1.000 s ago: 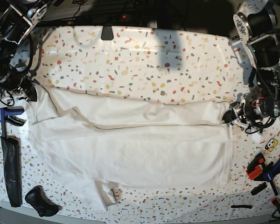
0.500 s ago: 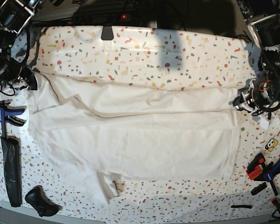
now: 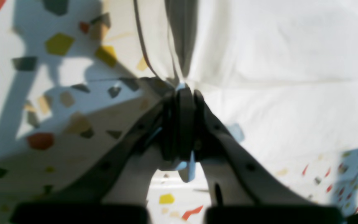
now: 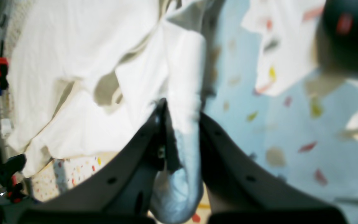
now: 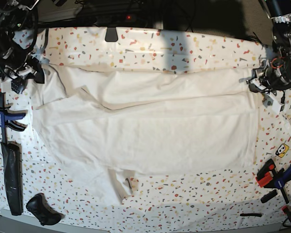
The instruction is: Fold the T-shirt properly
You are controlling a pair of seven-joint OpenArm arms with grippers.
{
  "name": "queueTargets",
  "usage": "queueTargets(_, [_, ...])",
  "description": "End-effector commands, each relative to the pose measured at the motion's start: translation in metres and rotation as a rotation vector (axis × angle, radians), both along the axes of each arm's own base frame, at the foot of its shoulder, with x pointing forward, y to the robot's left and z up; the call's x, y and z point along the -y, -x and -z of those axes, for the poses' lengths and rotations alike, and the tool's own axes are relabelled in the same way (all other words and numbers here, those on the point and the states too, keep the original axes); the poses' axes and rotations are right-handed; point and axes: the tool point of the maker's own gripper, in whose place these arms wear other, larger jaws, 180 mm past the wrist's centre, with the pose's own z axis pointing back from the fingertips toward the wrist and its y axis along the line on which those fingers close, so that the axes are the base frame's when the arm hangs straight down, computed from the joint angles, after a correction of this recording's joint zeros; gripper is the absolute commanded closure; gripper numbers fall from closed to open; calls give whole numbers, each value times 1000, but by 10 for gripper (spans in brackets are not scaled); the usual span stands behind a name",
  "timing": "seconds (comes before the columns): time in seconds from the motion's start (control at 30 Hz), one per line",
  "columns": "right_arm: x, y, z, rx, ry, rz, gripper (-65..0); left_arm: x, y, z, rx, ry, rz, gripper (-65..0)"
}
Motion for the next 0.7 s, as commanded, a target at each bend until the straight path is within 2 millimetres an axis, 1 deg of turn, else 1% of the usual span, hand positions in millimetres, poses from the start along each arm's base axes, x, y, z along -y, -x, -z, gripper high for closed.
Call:
queueTargets(0.0, [5, -4, -11, 38, 15, -4, 0, -8, -8, -15, 51, -28, -1, 0])
queueTargets(0.1, [4, 6, -5, 15, 10, -1, 0, -17, -3, -29, 81, -74, 6, 0])
queueTargets(0.17, [4, 10, -3, 5, 10, 0, 0, -23, 3, -34, 88, -101, 9, 0])
queueTargets(0.23, [2, 14, -4, 6, 5, -2, 0, -28, 13, -32, 76, -118, 8, 0])
queueTargets(0.33, [-2, 18, -10, 24, 1, -12, 0, -32, 23, -27, 53, -128, 11, 0])
queueTargets(0.43, [-3, 24, -16, 24, 35, -30, 0, -31, 25, -25, 47, -126, 12, 0])
queueTargets(0.53, [-5, 35, -20, 12, 70, -52, 0, -31, 27, -24, 33, -127, 14, 0])
queueTargets(0.67, [-6, 48, -20, -11, 91, -67, 0, -32, 29, -23, 18, -129, 18, 0])
